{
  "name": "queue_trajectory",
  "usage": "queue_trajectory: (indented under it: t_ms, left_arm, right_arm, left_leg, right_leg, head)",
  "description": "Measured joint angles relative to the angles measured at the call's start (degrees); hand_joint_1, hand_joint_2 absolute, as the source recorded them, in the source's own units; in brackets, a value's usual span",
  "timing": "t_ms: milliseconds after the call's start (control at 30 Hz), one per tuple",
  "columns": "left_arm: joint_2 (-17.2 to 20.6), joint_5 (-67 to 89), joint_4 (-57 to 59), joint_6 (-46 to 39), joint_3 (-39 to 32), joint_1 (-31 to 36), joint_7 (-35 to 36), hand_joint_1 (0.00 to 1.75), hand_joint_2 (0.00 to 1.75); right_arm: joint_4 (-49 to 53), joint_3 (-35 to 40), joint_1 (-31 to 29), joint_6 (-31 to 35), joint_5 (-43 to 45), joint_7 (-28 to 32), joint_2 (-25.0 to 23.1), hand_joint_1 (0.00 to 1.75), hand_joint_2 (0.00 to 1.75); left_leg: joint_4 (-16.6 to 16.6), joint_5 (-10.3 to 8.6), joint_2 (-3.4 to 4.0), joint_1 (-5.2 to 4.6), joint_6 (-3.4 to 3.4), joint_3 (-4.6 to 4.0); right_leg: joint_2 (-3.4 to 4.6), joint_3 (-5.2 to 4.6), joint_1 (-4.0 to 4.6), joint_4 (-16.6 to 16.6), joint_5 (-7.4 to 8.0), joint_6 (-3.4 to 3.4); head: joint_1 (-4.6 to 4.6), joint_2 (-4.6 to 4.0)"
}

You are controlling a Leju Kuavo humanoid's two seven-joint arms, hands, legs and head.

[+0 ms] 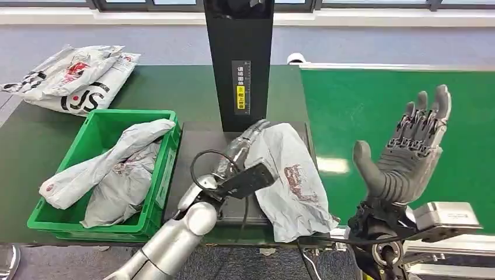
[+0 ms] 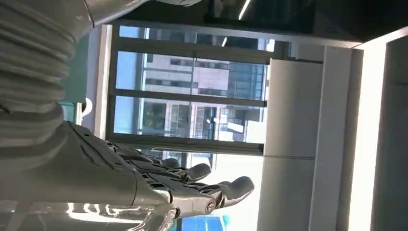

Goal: Moved the parcel from conveyor to table for the left to box.

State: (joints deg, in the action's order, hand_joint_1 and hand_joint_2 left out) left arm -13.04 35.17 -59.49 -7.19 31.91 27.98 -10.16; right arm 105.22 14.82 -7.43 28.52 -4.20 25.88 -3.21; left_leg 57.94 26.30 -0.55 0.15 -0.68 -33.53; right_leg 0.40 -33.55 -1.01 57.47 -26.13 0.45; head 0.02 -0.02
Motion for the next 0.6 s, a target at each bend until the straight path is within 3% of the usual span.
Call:
queue_trajectory:
  t_ms: [400, 600]
  left_arm:
    - [-6.69, -4.29, 14.12, 2.97, 7.79, 4.65, -0.07, 0.00, 1.75]
    - [-7.11, -14.11, 19.11, 2.95, 15.65, 6.53, 3.29, 0.00, 1.75]
  right_arm:
    - [-0.31, 0.55, -0.94, 0.96, -0.52, -1.03, -0.98, 0.00, 1.75]
    - [-0.72, 0.66, -1.32, 0.70, -0.63, -1.94, -1.83, 0.00, 1.75]
  left_leg:
    - [0.00, 0.00, -0.03, 0.00, 0.00, -0.01]
    - [0.00, 0.00, -0.02, 0.01, 0.00, 0.00]
  right_leg:
    - [-0.01, -0.01, 0.01, 0.01, 0.00, 0.00]
    - [-0.01, -0.01, 0.01, 0.01, 0.00, 0.00]
  head:
    - [0.00, 0.00]
    - [0.00, 0.00]
